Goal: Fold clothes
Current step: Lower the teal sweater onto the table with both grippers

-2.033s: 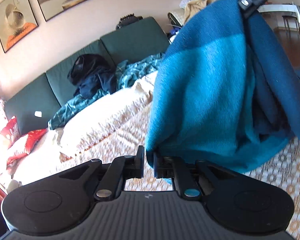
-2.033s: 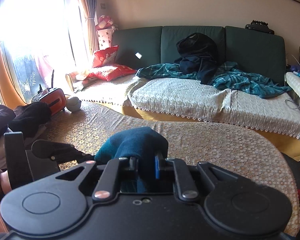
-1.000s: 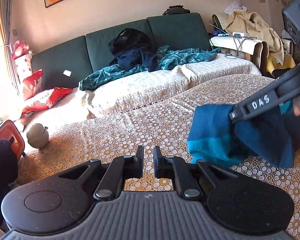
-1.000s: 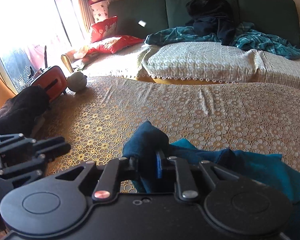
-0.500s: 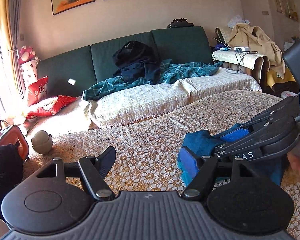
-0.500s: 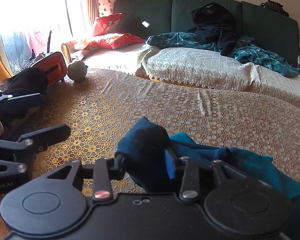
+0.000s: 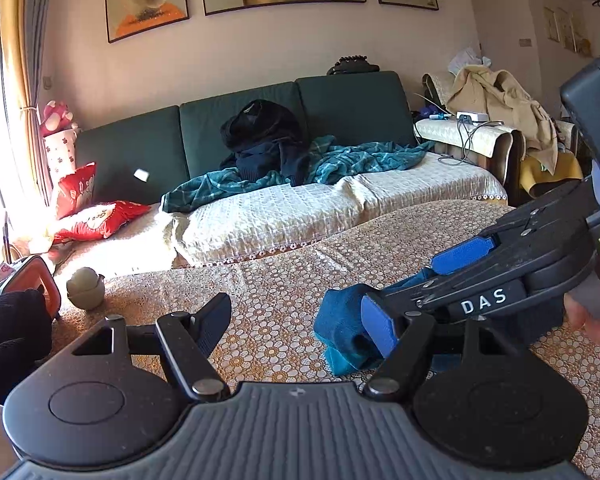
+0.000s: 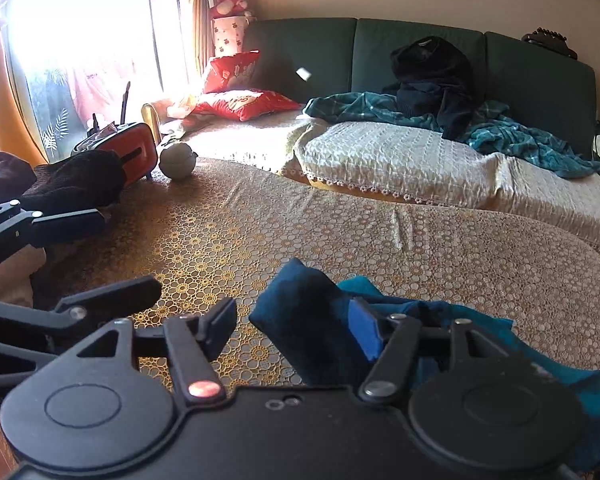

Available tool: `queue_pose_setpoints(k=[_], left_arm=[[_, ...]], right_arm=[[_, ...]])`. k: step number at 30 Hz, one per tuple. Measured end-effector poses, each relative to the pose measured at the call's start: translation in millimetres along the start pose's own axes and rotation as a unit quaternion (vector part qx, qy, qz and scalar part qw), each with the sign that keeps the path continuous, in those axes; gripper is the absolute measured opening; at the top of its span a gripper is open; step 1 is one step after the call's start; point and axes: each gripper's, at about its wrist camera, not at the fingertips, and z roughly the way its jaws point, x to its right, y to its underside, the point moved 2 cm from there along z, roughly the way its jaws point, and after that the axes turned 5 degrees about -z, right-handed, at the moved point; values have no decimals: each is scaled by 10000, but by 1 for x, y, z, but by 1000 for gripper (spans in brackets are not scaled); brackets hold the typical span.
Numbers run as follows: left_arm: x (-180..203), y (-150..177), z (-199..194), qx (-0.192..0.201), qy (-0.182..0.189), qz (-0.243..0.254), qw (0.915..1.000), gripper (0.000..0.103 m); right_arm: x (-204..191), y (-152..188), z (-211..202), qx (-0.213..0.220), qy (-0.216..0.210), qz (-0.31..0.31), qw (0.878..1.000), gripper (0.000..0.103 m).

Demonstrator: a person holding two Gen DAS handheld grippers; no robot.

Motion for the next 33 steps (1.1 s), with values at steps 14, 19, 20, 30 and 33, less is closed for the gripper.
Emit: queue_pose_setpoints(k=[14,19,20,30,33], left_arm=[[55,0,-34,165,74,-661,9977,103],[76,-2,-12,-10,-23,-732,9973,103],[79,-2,-6,-29,8,-725,9974,103],[133,7,67,-301,547,56,9980,103],[151,12,89,-392,227,-82,9989,103]], right_arm=[[70,47,-85,108,296,11,9995,103],[100,64,-85,189,-294,256,9991,103],[103,67,-86,261,-417,173,9986,103],[144,95,-74,246,-746,-57,9969,103],[165,96,-72,155,-523,-49,9985,103]])
